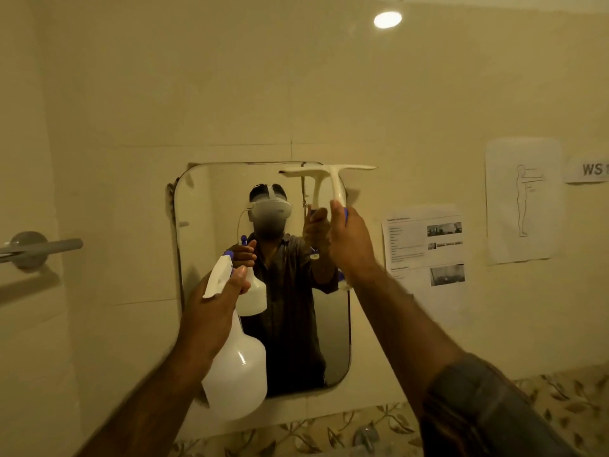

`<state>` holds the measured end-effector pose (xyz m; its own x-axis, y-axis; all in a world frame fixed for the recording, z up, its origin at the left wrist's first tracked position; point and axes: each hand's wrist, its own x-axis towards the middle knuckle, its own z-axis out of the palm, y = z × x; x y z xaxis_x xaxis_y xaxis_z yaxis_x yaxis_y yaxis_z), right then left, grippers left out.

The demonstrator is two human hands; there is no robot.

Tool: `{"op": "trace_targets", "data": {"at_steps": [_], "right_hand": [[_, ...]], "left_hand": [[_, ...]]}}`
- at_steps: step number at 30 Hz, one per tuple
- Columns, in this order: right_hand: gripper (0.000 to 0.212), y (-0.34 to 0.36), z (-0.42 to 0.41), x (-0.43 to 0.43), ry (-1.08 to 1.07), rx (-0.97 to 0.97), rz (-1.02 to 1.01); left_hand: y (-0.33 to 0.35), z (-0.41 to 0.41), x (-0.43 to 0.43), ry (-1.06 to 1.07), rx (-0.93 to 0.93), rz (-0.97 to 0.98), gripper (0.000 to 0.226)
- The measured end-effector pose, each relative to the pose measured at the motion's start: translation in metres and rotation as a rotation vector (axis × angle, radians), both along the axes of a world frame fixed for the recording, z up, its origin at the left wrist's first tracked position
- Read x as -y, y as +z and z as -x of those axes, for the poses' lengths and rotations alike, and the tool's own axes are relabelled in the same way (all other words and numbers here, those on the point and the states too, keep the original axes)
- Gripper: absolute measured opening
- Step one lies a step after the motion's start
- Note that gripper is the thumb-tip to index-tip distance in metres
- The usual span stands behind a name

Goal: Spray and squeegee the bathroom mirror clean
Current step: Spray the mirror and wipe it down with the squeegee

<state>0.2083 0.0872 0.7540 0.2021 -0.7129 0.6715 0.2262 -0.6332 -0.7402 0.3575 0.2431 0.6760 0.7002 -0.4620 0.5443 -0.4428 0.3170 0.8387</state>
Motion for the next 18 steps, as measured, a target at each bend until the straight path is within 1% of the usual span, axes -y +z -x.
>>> {"op": "trace_targets", "data": {"at_steps": [2, 4, 7, 9, 12, 14, 16, 18], "right_hand": [[0.035, -0.005, -0.003, 0.004, -0.014, -0.053, -0.004], [0.040, -0.030, -0.005, 0.006, 0.004, -0.103, -0.017], [0.036, -0.089, 0.000, 0.003, 0.020, -0.115, -0.071], [0.037, -0.136, 0.005, -0.004, -0.007, -0.144, -0.127], [0.031, -0.216, 0.012, -0.013, -0.036, -0.288, -0.304], [0.030, -0.272, 0.017, -0.019, -0.094, -0.454, -0.404], [0.038, -0.314, 0.022, -0.028, -0.127, -0.600, -0.534], [0.044, -0.331, 0.029, -0.031, -0.129, -0.627, -0.634]], "left_hand": [[0.003, 0.001, 0.000, 0.003, -0.002, 0.011, 0.089], [0.002, 0.001, -0.002, 0.011, 0.030, 0.001, 0.082], [-0.004, 0.002, -0.005, 0.020, 0.041, -0.019, 0.063], [-0.010, 0.001, -0.006, 0.041, 0.029, -0.037, 0.060], [-0.020, 0.004, -0.005, 0.072, 0.022, -0.060, 0.063], [-0.026, 0.009, -0.003, 0.088, 0.033, -0.072, 0.051], [-0.032, 0.012, -0.001, 0.103, 0.032, -0.093, 0.039], [-0.036, 0.017, 0.001, 0.121, 0.029, -0.121, 0.037]]}}
